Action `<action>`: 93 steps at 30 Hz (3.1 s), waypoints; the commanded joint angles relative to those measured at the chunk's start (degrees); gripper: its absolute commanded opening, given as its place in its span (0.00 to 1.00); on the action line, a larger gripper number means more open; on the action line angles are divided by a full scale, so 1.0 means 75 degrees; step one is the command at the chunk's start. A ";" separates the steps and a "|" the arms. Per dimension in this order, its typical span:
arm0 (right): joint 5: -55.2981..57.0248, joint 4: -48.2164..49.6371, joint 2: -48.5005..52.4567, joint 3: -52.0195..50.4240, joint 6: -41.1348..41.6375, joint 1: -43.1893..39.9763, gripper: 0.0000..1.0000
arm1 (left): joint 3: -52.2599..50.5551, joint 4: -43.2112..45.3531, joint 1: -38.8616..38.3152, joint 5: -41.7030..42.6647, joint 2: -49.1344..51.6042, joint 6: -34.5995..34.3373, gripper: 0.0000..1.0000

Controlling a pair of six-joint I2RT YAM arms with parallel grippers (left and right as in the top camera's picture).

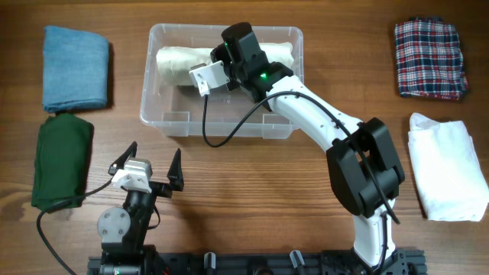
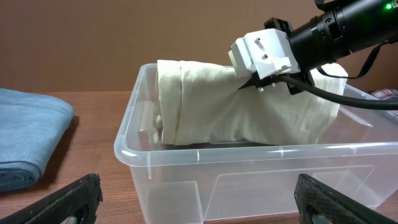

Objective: Pack container
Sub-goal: 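Lower the cream cloth into the container and open the right gripper, then reach the right gripper to the plaid cloth and grasp it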

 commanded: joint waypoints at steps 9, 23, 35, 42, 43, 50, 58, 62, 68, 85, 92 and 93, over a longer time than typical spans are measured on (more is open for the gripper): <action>-0.0522 -0.0420 -0.0119 0.0242 0.1020 0.0364 0.37 | -0.0035 -0.0029 -0.0035 -0.0044 -0.0055 -0.0017 1.00; -0.0003 -0.1941 -0.3238 0.0242 0.3622 0.1157 0.70 | -0.0035 -0.0029 -0.0035 -0.0044 -0.0055 -0.0017 1.00; 0.1830 -0.2573 -0.3226 0.0245 0.7679 0.0527 0.65 | -0.0035 -0.0029 -0.0035 -0.0044 -0.0055 -0.0015 1.00; 0.0857 -0.2798 -0.3628 0.0242 0.9824 -0.2509 0.95 | -0.0035 -0.0029 -0.0035 -0.0044 -0.0055 -0.0017 1.00; 0.0367 -0.2795 -0.3617 0.0242 1.0168 -0.3206 0.96 | -0.0035 -0.0029 -0.0035 -0.0044 -0.0055 -0.0017 1.00; -0.2218 -0.2308 -0.3241 0.0242 1.0987 -0.6557 0.98 | -0.0035 -0.0029 -0.0035 -0.0044 -0.0055 -0.0017 1.00; -0.4199 -0.1816 -0.1378 0.0242 1.2109 -0.9291 1.00 | -0.0035 -0.0029 -0.0035 -0.0044 -0.0055 -0.0017 1.00; -0.4995 -0.1679 -0.0373 0.0242 1.2094 -0.9984 1.00 | -0.0035 -0.0029 -0.0035 -0.0044 -0.0055 -0.0015 1.00; -0.4989 -0.1553 0.0358 0.0242 1.1814 -1.0392 0.99 | -0.0035 -0.0029 -0.0035 -0.0044 -0.0055 -0.0015 1.00; -0.4663 -0.1148 0.1617 0.0233 1.1613 -1.0809 0.95 | -0.0035 -0.0029 -0.0035 -0.0044 -0.0055 -0.0017 1.00; -0.4552 -0.1099 0.2124 0.0233 1.1707 -1.0809 0.95 | -0.0035 -0.0029 -0.0035 -0.0044 -0.0055 -0.0017 1.00; -0.4549 -0.1090 0.2226 0.0233 1.1709 -1.0803 0.95 | -0.0035 -0.0029 -0.0035 -0.0044 -0.0055 -0.0017 1.00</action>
